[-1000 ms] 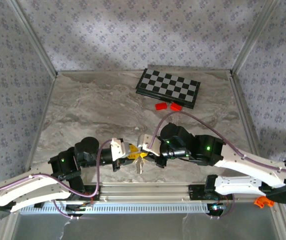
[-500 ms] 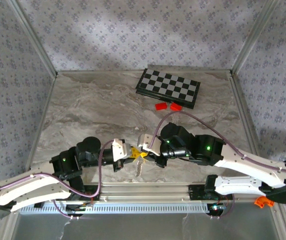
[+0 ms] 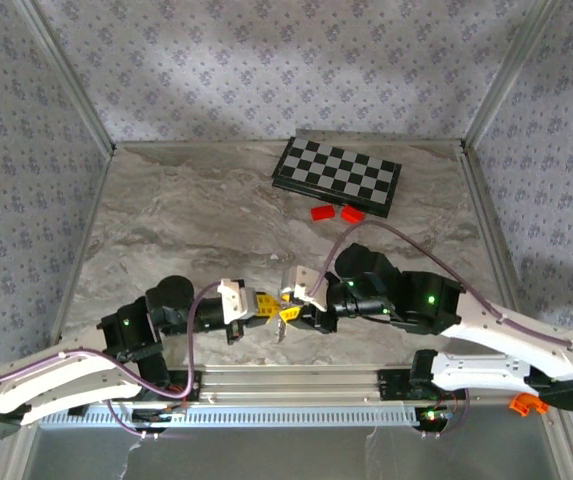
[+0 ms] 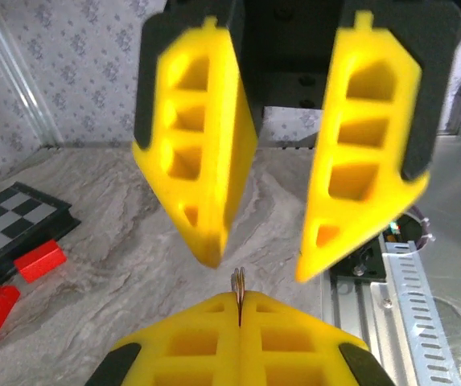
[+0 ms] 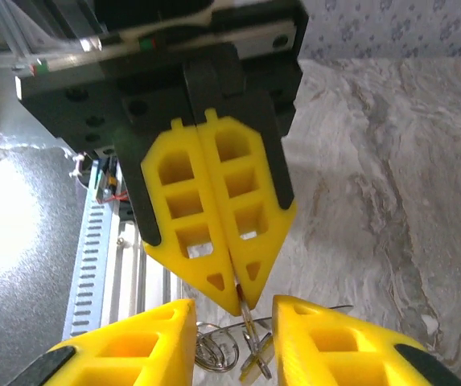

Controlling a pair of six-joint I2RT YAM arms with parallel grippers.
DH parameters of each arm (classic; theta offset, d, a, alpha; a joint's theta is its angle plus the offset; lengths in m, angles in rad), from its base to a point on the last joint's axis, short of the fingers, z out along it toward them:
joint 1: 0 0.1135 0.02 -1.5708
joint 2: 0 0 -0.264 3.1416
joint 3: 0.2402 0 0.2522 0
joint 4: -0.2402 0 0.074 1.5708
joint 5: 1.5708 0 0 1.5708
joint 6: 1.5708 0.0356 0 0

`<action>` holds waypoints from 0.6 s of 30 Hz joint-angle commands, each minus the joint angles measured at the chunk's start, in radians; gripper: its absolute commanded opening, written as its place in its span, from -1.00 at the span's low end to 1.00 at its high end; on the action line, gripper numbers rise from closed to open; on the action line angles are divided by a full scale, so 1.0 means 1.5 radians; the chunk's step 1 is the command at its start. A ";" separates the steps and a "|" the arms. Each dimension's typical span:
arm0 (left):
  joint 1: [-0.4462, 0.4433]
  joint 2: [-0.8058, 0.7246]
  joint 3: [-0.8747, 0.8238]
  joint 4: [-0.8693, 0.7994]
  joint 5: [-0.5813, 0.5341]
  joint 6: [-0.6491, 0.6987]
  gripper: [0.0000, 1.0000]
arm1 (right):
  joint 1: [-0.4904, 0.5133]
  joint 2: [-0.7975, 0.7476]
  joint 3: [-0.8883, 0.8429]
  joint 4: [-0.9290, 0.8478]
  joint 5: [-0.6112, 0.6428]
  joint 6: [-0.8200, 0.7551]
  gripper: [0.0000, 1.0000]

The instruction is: Put the keys on the keyring

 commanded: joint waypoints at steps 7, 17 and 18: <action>0.000 -0.036 -0.010 0.088 0.054 -0.016 -1.00 | -0.007 -0.043 -0.034 0.035 -0.034 0.026 -0.25; 0.000 -0.056 -0.025 0.111 0.064 -0.026 -1.00 | -0.015 -0.085 -0.073 0.075 -0.053 0.052 -0.26; 0.000 -0.056 -0.025 0.112 0.065 -0.026 -1.00 | -0.016 -0.083 -0.072 0.076 -0.052 0.052 -0.28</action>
